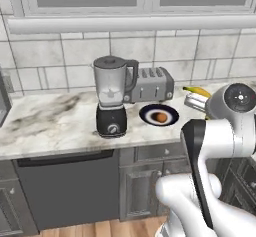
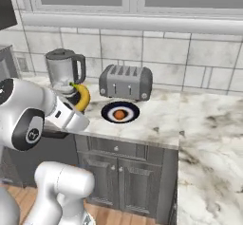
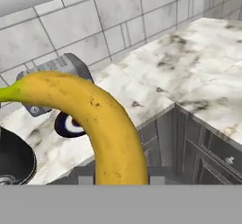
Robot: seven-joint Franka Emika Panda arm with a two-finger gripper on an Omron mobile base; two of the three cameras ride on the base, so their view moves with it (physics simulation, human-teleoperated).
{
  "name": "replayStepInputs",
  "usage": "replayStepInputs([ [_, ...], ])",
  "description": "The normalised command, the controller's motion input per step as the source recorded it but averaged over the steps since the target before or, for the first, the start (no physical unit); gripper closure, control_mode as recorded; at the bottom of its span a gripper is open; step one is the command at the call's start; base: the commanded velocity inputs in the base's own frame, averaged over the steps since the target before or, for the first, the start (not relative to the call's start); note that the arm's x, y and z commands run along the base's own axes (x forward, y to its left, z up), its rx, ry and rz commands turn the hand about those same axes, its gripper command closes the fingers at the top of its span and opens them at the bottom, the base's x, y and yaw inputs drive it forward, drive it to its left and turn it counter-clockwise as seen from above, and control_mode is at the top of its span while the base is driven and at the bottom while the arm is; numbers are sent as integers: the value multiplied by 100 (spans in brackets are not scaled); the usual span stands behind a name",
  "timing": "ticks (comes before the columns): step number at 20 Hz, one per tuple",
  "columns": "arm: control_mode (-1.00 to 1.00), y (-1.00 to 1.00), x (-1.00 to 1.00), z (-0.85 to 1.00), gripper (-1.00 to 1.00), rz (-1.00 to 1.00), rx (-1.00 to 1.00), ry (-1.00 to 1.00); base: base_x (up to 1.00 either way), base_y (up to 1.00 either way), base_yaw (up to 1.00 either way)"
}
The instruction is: Pick the tangerine and banana from the fridge and place them on the plate next to the blender to make a fruit smoothie.
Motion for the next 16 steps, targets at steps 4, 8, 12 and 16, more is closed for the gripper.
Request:
replayStepInputs([
  [4, 100, 0, 0, 0, 100, 0, 0, 0, 99, -51, 13],
  [8, -100, -9, 18, -25, 100, 5, 0, 10, 66, -33, 14],
  [12, -100, -5, 57, -100, 100, 29, -5, 47, 0, 0, 0],
  [16, -100, 0, 53, -100, 100, 35, -11, 49, 0, 0, 0],
])
